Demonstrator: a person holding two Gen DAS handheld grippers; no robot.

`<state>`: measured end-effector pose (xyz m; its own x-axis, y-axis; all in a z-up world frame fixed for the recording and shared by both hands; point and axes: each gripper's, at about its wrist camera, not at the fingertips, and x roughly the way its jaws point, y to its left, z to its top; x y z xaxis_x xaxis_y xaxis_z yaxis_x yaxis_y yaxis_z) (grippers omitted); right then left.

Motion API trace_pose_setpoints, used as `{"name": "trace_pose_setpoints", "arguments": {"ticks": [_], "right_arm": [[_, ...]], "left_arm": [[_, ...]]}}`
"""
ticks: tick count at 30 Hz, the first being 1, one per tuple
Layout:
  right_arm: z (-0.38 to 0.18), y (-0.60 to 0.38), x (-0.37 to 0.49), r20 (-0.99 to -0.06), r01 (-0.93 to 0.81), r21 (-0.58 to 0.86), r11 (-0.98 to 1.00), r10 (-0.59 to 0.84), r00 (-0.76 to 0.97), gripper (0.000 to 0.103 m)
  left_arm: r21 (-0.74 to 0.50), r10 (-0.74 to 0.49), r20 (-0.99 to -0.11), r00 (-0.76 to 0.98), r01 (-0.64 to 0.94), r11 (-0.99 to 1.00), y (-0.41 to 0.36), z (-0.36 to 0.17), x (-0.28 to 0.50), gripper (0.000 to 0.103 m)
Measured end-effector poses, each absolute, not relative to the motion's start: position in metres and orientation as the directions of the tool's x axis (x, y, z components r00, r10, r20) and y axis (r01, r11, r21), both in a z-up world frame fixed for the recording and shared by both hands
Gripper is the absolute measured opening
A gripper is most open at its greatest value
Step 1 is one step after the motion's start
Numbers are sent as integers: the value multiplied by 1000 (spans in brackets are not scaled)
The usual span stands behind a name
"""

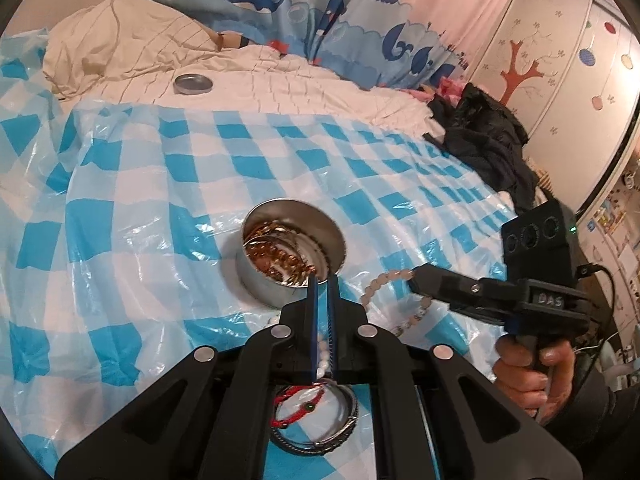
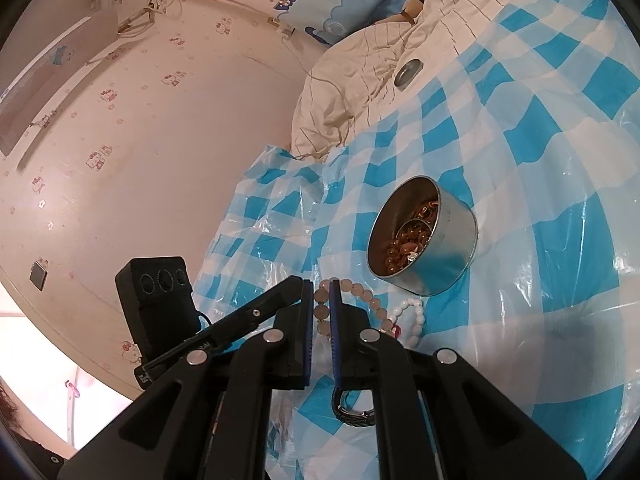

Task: Organize jewelry
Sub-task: 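Grasp and lift the white bead bracelet with the left tool while the right tool holds the pale bracelet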

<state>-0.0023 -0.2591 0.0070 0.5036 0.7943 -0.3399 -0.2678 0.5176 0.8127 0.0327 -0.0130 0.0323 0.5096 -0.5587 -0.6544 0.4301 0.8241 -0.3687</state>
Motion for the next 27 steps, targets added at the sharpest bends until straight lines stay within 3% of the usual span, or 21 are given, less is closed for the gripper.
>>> {"name": "trace_pose_setpoints", "arguments": {"ticks": [6, 10, 14, 19, 23, 24, 26, 27], "right_arm": [[7, -261, -2, -342, -260, 815, 518, 791, 507, 8], [7, -262, -2, -342, -258, 816, 517, 792, 505, 8], [7, -263, -2, -339, -258, 818, 514, 793, 507, 8], [6, -264, -1, -330, -255, 824, 506, 795, 510, 8], [6, -266, -1, -328, -255, 825, 505, 795, 511, 8], [6, -266, -1, -327, -254, 826, 504, 795, 512, 8], [6, -268, -1, -323, -252, 828, 500, 794, 514, 8], [7, -269, -1, -322, -252, 829, 499, 794, 515, 8]], "left_arm": [[-275, -471, -755, 456, 431, 859, -25, 11, 34, 6], [-267, -439, -800, 410, 412, 871, -33, -8, 38, 40], [-240, -431, -815, 388, 450, 860, -50, -19, 34, 49], [-107, -342, -837, 427, 485, 868, -76, -29, 31, 60], [-74, -296, -861, 414, 475, 877, -85, -43, 38, 57], [-80, -295, -866, 405, 469, 879, -85, -45, 40, 49], [-86, -295, -871, 394, 468, 879, -85, -45, 42, 17], [-86, -295, -870, 395, 468, 879, -84, -44, 42, 12]]}}
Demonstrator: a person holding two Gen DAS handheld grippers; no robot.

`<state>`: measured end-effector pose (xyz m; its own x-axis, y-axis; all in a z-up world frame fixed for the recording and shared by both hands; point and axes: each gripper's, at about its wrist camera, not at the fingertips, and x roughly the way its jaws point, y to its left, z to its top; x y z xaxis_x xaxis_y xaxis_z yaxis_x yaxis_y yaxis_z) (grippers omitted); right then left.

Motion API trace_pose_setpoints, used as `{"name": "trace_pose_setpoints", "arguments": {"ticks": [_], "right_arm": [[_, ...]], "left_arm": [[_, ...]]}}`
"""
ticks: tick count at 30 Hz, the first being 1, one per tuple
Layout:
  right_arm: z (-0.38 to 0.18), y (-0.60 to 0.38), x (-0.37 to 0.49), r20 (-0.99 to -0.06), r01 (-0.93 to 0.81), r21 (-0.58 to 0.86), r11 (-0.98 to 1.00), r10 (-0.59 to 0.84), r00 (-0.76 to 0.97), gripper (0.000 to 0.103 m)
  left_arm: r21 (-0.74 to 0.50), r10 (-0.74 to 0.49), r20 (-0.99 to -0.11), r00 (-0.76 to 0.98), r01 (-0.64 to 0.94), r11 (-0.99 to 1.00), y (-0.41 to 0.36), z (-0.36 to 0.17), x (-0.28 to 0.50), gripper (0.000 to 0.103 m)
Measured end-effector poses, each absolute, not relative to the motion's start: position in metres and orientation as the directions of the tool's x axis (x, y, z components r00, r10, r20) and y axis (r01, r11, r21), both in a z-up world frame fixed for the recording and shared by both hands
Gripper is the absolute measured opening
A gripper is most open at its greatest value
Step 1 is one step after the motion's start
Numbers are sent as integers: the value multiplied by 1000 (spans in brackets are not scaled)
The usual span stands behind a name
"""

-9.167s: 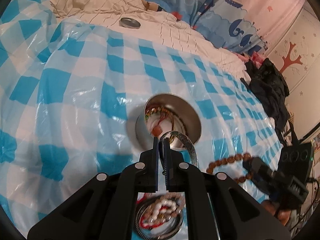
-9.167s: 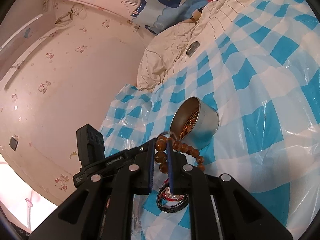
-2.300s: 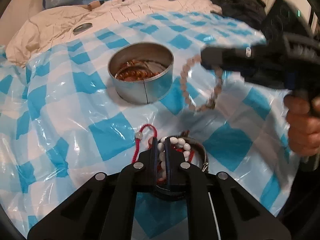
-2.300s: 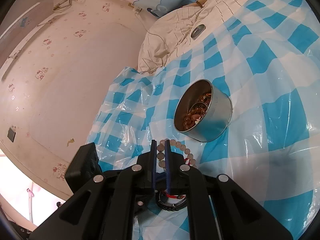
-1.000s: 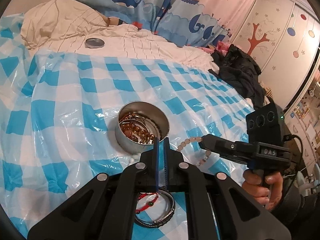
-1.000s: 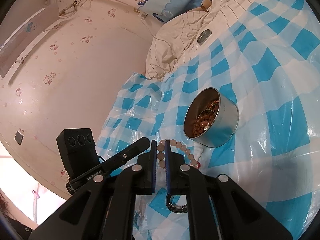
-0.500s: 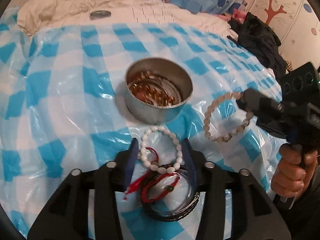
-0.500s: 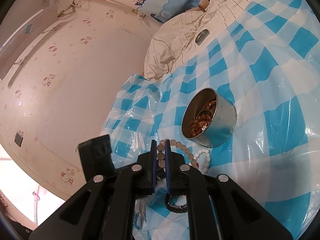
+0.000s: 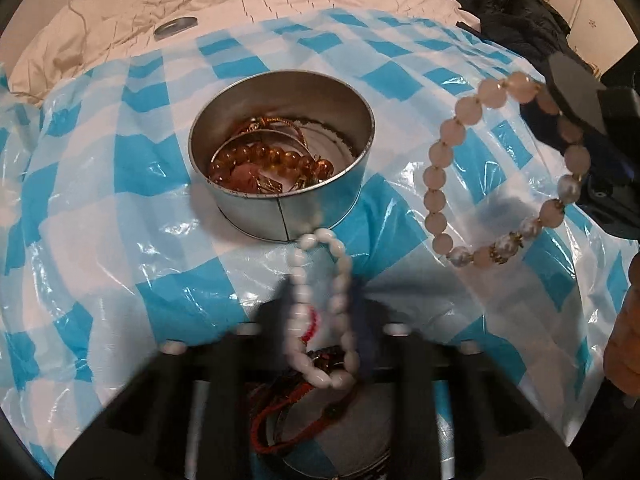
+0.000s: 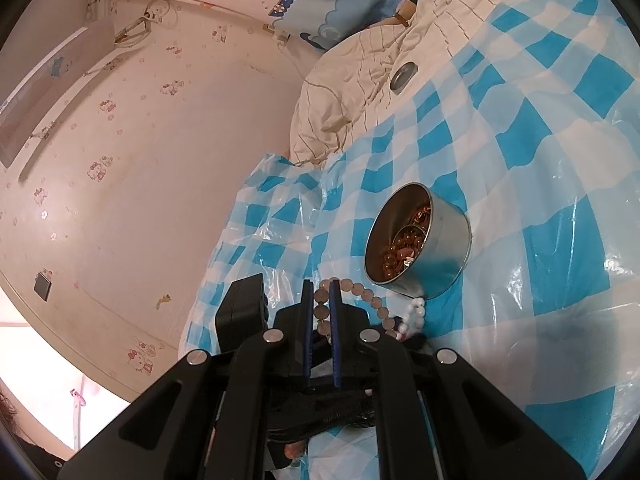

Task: Organize jewelry
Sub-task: 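Grasp and lift the white bead bracelet with the left tool while the right tool holds the pale bracelet, then drop the white bracelet into the tin with the left tool while the right tool drops the pale bracelet in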

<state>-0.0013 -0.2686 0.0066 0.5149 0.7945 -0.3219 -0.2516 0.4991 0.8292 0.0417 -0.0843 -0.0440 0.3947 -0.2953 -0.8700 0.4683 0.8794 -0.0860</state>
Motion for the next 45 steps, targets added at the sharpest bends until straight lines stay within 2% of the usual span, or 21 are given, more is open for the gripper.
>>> {"name": "trace_pose_setpoints", "arguments": {"ticks": [1, 9, 17, 27, 31, 33, 34, 36, 38, 41, 43, 44, 45], "right_arm": [[7, -269, -1, -321, -251, 830, 498, 795, 515, 8], [10, -271, -2, -309, -253, 835, 488, 797, 519, 8], [15, -274, -3, -287, -257, 843, 473, 799, 529, 8], [27, -284, -2, -243, -273, 850, 451, 794, 557, 8], [31, -283, 2, -250, -284, 837, 468, 788, 562, 8], [34, -280, 8, -264, -288, 826, 485, 783, 564, 8], [37, -278, 12, -267, -290, 822, 490, 781, 564, 8], [41, -274, 20, -265, -297, 817, 494, 780, 568, 8], [47, -266, 31, -255, -309, 816, 489, 783, 567, 8], [49, -250, 44, -318, -319, 758, 568, 750, 580, 9], [42, -236, 55, -429, -284, 679, 677, 681, 594, 20], [36, -233, 60, -479, -257, 646, 719, 644, 597, 31], [31, -234, 63, -503, -228, 632, 740, 616, 606, 31]], "left_arm": [[-97, -304, -867, 395, 465, 880, -82, -42, 42, 6], [-284, -469, -798, 379, 449, 847, -53, -11, 42, 6], [-384, -568, -698, 435, 442, 811, -30, 30, 47, 6], [-446, -610, -599, 519, 416, 792, -49, 43, 81, 6], [-419, -497, -689, 528, 270, 867, -49, 12, 104, 7], [-422, -479, -705, 523, 233, 876, -46, 8, 106, 10], [-416, -475, -703, 530, 235, 879, -44, 9, 105, 15], [-397, -456, -687, 565, 234, 887, -37, 18, 97, 26], [-388, -443, -676, 589, 225, 893, -28, 23, 89, 44], [-378, -421, -680, 601, 204, 903, -13, 28, 81, 50], [-375, -412, -686, 600, 195, 907, -4, 29, 76, 52], [-374, -408, -687, 602, 188, 908, -1, 29, 74, 54], [-376, -403, -688, 603, 178, 909, 4, 30, 71, 55]]}}
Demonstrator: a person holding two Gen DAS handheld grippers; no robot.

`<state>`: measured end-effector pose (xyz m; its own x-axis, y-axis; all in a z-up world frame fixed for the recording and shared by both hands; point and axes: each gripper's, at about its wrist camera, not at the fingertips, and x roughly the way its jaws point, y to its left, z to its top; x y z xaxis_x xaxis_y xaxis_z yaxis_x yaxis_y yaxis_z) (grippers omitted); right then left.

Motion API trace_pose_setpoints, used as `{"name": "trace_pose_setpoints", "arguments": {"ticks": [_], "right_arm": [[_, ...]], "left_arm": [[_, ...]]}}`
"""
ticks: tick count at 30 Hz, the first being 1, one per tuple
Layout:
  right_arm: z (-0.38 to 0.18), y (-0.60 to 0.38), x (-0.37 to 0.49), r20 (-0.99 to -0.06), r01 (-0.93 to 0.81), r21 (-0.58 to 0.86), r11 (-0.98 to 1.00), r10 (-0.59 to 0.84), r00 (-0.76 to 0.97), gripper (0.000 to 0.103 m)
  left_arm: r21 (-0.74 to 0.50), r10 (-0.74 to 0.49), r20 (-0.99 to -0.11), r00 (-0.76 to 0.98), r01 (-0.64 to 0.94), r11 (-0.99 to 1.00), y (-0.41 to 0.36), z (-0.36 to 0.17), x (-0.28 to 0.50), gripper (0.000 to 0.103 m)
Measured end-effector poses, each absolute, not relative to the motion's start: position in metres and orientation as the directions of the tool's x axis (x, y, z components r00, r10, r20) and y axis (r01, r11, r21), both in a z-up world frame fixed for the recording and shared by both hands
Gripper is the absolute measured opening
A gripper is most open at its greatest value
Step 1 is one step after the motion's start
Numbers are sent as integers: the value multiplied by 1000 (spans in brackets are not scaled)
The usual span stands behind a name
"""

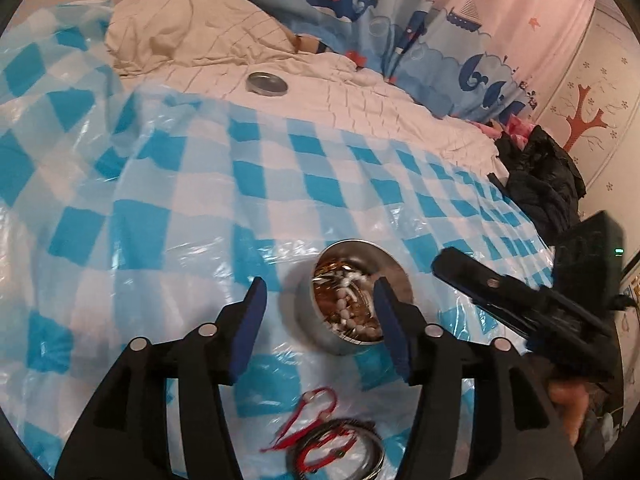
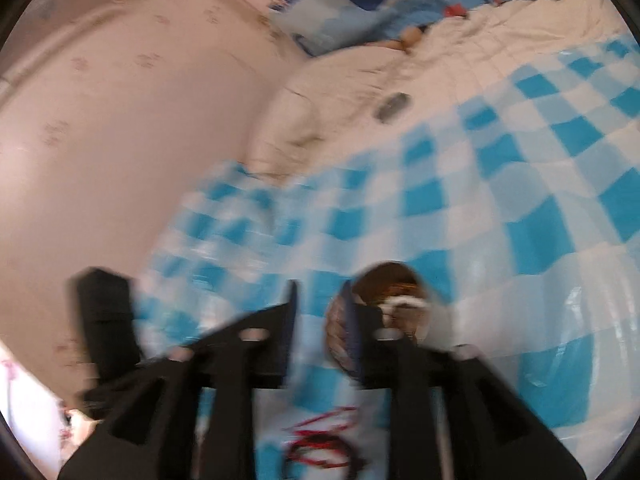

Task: Organize jewelry
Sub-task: 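Drop the white bracelet into the tin with the left tool while the right tool drops the pale bracelet in, then move both open tools back over the red string bracelets and black bangle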

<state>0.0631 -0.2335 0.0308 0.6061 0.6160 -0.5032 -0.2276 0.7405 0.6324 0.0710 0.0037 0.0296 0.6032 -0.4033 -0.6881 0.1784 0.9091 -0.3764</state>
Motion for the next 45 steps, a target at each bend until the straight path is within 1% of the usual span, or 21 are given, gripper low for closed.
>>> {"name": "trace_pose_setpoints", "arguments": {"ticks": [2, 4, 5, 6, 7, 9, 12, 13, 15, 19, 23, 24, 28, 32, 36, 39, 42, 45], "right_arm": [[27, -238, 61, -513, -206, 634, 745, 605, 609, 32], [29, -243, 48, -535, -201, 599, 775, 574, 620, 37], [28, -245, 43, -544, -201, 588, 784, 566, 619, 42], [27, -247, 32, -563, -199, 561, 803, 547, 620, 47], [26, -249, 23, -580, -199, 533, 822, 526, 622, 50], [19, -252, -1, -628, -193, 453, 870, 465, 624, 59], [4, -255, -27, -687, -164, 358, 919, 378, 621, 63], [1, -256, -34, -697, -153, 344, 926, 361, 619, 65], [-4, -256, -44, -707, -131, 333, 934, 339, 621, 77], [-9, -247, -62, -714, -114, 283, 952, 289, 638, 84], [-21, -238, -71, -742, -92, 235, 968, 239, 627, 94], [-25, -235, -72, -750, -84, 217, 972, 222, 623, 96], [-28, -227, -73, -757, -52, 163, 985, 159, 634, 96], [-30, -222, -82, -730, -11, 145, 989, 115, 673, 96], [-28, -223, -86, -698, -60, 175, 983, 167, 697, 96], [-31, -230, -87, -673, -59, 217, 974, 194, 714, 96], [-35, -233, -86, -668, -55, 249, 967, 213, 713, 96], [-37, -232, -85, -673, -48, 245, 968, 206, 710, 96]], "left_arm": [[-373, -395, -695, 601, 168, 912, 9, 31, 66, 63], [-345, -376, -705, 601, 172, 923, 7, 30, 60, 67], [-329, -368, -708, 602, 180, 927, 6, 31, 57, 69], [-307, -356, -713, 604, 188, 933, 4, 31, 53, 70], [-296, -350, -715, 605, 192, 936, 3, 31, 50, 71], [-277, -345, -719, 603, 206, 938, -1, 30, 42, 72], [-243, -325, -724, 609, 216, 946, -8, 32, 32, 73], [-222, -312, -722, 617, 220, 950, -11, 34, 27, 74], [-189, -290, -717, 633, 224, 956, -13, 37, 19, 77], [-126, -239, -699, 675, 212, 969, -10, 46, 5, 83], [-113, -213, -685, 696, 187, 976, -1, 53, -5, 85], [-108, -207, -681, 702, 183, 977, 1, 55, -8, 85], [-80, -190, -666, 721, 184, 980, 5, 62, -20, 88], [-73, -189, -661, 726, 188, 979, 7, 65, -27, 89], [-76, -193, -654, 731, 191, 979, 11, 67, -35, 90], [-73, -192, -652, 733, 191, 979, 14, 69, -38, 91], [-77, -191, -653, 733, 187, 979, 15, 69, -40, 91], [-75, -191, -652, 734, 188, 979, 15, 69, -39, 91]]}}
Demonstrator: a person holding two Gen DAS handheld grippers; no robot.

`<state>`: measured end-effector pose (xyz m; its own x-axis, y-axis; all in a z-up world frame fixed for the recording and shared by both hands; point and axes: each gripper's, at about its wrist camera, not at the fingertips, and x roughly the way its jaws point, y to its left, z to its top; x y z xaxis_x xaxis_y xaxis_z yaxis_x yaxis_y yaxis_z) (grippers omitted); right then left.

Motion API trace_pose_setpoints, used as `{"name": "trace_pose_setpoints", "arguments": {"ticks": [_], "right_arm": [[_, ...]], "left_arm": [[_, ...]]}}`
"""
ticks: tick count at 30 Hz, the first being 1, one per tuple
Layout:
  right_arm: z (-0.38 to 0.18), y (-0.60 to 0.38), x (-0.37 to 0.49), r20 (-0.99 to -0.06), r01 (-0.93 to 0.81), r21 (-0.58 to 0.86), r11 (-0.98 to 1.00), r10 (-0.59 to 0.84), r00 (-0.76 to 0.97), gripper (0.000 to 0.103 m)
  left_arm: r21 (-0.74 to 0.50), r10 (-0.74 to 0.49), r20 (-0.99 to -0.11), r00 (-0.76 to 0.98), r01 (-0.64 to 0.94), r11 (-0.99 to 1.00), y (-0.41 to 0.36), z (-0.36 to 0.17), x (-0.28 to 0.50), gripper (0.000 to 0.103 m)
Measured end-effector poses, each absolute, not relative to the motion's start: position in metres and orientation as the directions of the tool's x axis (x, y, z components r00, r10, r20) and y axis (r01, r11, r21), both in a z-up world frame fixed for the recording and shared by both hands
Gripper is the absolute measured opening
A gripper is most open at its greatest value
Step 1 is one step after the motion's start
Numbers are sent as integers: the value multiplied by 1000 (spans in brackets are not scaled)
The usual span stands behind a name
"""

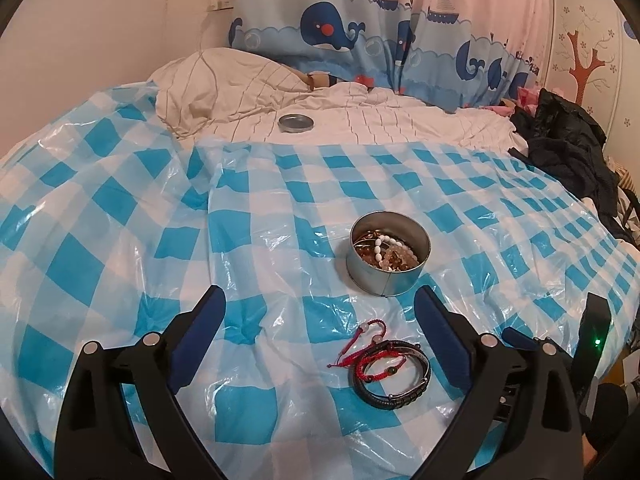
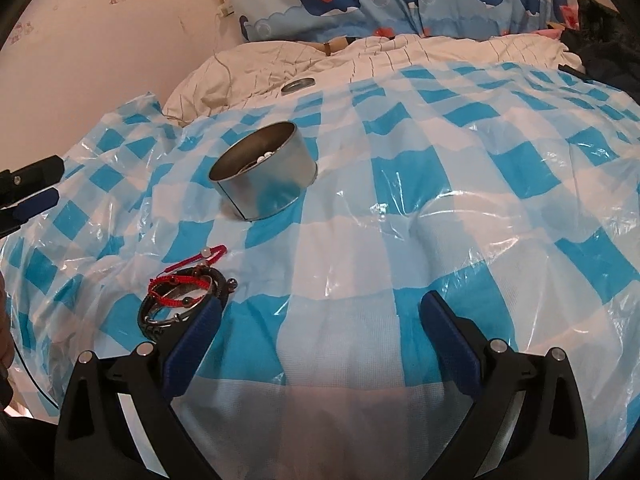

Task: Organize jewelry
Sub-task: 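Move both open tools back over the red string bracelets and black bangle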

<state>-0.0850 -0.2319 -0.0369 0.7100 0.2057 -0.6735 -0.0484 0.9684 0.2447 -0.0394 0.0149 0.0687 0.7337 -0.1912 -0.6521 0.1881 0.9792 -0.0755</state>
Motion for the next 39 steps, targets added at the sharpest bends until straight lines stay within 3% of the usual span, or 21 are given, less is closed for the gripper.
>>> {"name": "trace_pose_setpoints", "arguments": {"ticks": [21, 39], "right_arm": [[-41, -207, -84, -714, -21, 52, 998, 51, 699, 96], [-41, -208, -87, -700, 13, 35, 999, 15, 714, 96]], "left_arm": [[-22, -178, -684, 708, 223, 974, 2, 61, -34, 95], [80, -137, -699, 702, 266, 961, -25, 53, -33, 95]]}}
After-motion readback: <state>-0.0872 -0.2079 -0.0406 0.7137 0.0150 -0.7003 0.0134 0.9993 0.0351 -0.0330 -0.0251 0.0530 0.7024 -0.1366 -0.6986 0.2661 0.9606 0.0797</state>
